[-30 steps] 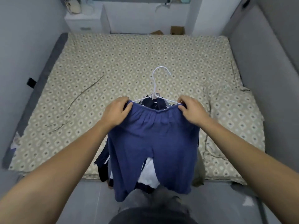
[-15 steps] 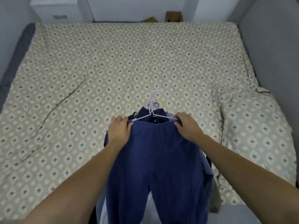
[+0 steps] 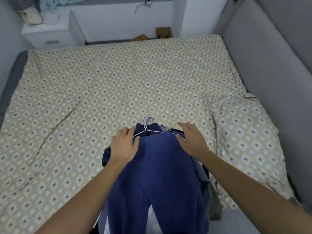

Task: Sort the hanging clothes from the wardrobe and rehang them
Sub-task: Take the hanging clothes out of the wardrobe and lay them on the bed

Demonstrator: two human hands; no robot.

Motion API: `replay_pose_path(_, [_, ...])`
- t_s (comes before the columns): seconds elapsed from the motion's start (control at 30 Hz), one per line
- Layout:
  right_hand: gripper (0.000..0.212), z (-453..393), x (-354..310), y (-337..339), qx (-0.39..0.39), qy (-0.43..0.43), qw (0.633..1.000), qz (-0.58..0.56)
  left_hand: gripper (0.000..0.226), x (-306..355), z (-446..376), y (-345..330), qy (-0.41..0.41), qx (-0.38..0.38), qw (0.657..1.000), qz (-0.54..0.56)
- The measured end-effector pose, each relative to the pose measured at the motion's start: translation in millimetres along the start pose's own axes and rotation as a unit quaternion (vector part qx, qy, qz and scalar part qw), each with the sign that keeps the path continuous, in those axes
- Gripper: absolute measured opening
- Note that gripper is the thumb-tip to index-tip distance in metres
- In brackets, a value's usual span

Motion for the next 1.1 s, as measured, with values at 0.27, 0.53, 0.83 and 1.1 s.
replay_pose_path(0.27, [0.060, 144.2, -3.2, 98.8, 0.152, -0.088, 0.984, 0.039, 0.058, 115.1, 35.1, 72.8, -0.227, 0.039, 0.973, -0.008])
replay_pose_path(0.53, [0.057, 368.8, 22.7, 153.2, 0.298, -0.268, 0.913, 0.075, 0.061, 280.1, 141.1, 102.2, -0.464, 0.026, 0.885, 0.016])
replay_pose_path(0.83, [0.061, 665.9, -7.7, 141.0, 0.406, -0.483, 0.770, 0.094, 0.061, 448.4, 380.9, 78.3, -0.700, -0.010, 0.713, 0.046])
replay_pose_path(1.1, [0.051, 927.3, -100.5, 58.3, 0.489, -0.609, 0.616, 0.102, 0.060, 477.2, 681.7, 38.5, -0.830, -0.085, 0.546, 0.074])
Point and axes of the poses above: each hand's wrist, its own z-axis away from the middle knuckle, its own y-axis out of the back of the hand, x = y × z, the point moved 2 cm from there along -z, towards the middle knuckle, and after that the axes turned 2 degrees about y, right-handed, at the moved point
